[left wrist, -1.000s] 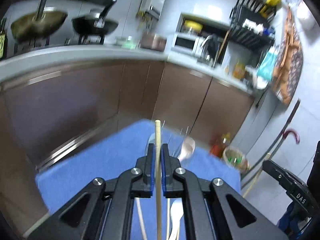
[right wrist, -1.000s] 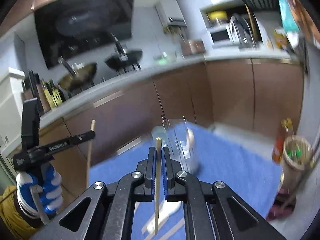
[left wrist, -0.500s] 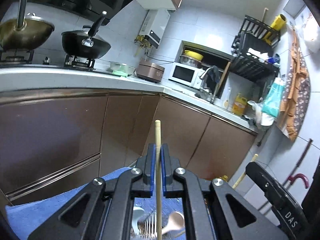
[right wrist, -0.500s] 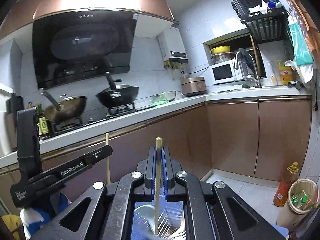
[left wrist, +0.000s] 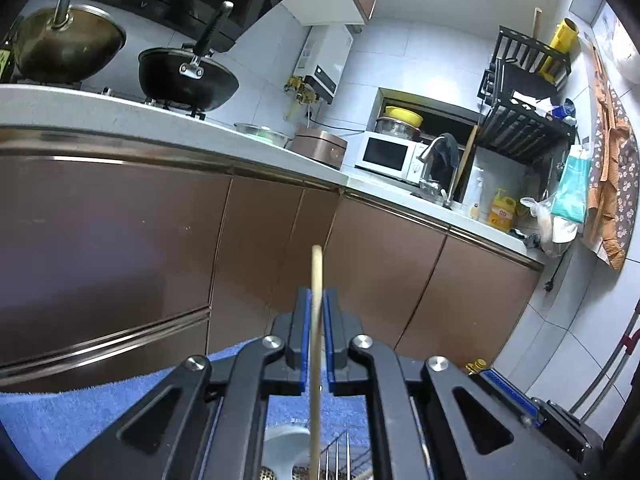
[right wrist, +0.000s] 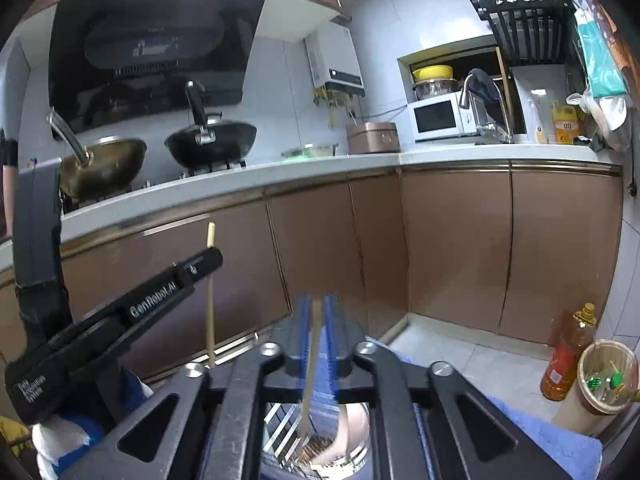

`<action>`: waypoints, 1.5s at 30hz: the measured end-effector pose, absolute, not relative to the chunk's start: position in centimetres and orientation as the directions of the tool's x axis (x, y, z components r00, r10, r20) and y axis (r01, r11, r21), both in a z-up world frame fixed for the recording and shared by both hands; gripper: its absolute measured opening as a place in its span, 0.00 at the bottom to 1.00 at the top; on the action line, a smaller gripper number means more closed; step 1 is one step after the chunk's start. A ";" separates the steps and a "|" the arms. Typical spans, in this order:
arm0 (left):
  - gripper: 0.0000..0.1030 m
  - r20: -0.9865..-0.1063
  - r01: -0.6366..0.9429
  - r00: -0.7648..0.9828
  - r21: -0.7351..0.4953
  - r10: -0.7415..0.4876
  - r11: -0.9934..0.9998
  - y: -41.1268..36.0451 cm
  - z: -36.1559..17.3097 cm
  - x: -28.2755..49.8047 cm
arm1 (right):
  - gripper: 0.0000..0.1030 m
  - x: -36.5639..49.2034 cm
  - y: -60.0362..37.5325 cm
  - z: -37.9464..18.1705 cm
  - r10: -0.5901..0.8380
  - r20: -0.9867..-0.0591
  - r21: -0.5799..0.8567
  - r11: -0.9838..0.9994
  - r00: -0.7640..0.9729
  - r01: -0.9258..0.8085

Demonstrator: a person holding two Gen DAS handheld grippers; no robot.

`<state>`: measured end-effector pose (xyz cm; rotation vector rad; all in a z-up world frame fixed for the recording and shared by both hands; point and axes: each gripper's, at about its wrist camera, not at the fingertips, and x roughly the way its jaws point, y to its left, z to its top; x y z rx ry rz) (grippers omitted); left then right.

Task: Organize utensils
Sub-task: 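Lift the chopsticks and carry both tools over the utensil holder, then lower the chopstick into the holder and open the right tool while the left lowers its chopstick, then grasp another wooden chopstick from the towel with the left tool and lift it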

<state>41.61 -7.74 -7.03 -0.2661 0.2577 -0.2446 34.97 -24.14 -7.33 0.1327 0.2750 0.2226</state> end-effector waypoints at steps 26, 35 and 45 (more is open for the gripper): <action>0.08 -0.435 0.282 0.806 -0.312 -0.401 0.907 -0.9 -4.2 33.8 | 0.48 19.6 -25.8 -1.8 0.243 -0.193 0.255 0.948 0.951 -0.190; 0.08 -0.729 0.091 0.567 -0.407 -0.384 0.909 1.2 -14.9 42.5 | 0.50 21.2 -29.1 -7.0 0.221 -0.297 0.312 0.942 0.929 -0.124; 0.08 -0.847 -0.022 0.372 -0.416 -0.378 0.909 -0.9 -20.9 50.1 | 0.50 25.2 -33.2 -14.2 0.205 -0.392 0.410 0.912 0.897 -0.029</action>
